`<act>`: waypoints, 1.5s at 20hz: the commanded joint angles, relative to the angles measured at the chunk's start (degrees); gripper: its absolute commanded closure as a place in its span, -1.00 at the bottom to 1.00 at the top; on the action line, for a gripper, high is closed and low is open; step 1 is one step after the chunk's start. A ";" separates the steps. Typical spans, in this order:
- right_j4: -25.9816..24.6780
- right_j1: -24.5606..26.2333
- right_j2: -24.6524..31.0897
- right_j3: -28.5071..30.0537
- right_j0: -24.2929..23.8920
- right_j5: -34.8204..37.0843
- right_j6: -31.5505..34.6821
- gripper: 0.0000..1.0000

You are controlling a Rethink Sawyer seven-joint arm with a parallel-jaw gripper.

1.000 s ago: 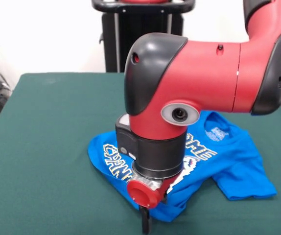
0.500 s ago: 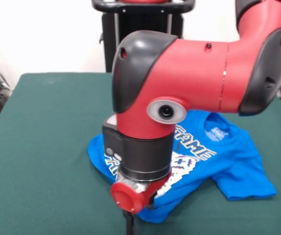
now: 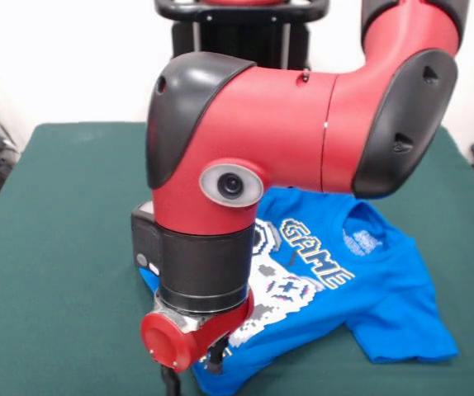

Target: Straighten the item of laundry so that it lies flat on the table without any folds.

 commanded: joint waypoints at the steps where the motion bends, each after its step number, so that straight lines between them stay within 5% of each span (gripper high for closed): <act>1: 3.75 -0.16 3.33 -3.77 -0.50 6.27 -5.60 -1.00; 19: 3.73 -0.40 2.55 -4.37 -1.05 6.11 -5.97 -1.00; 30: 2.60 -4.16 0.97 -0.54 1.10 -0.99 -4.05 -1.00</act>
